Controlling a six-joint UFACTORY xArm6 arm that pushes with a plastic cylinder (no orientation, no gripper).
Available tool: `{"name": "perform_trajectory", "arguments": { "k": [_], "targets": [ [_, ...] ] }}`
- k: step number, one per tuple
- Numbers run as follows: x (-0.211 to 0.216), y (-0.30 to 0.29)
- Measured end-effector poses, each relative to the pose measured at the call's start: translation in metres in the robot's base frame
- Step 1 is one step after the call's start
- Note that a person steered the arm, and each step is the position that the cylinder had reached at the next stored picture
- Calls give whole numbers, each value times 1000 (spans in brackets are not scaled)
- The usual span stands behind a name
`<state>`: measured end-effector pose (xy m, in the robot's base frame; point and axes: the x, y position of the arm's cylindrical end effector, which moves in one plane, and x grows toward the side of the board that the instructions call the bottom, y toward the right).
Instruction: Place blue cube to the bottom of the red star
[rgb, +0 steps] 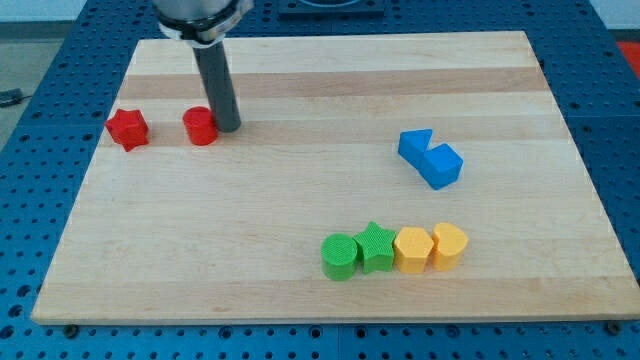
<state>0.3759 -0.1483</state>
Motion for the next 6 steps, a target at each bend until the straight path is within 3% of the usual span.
{"name": "perform_trajectory", "arguments": {
  "k": [2,4,5,6],
  "targets": [
    [18,-56],
    [17,-40],
    [21,59],
    [80,157]
  ]
}}
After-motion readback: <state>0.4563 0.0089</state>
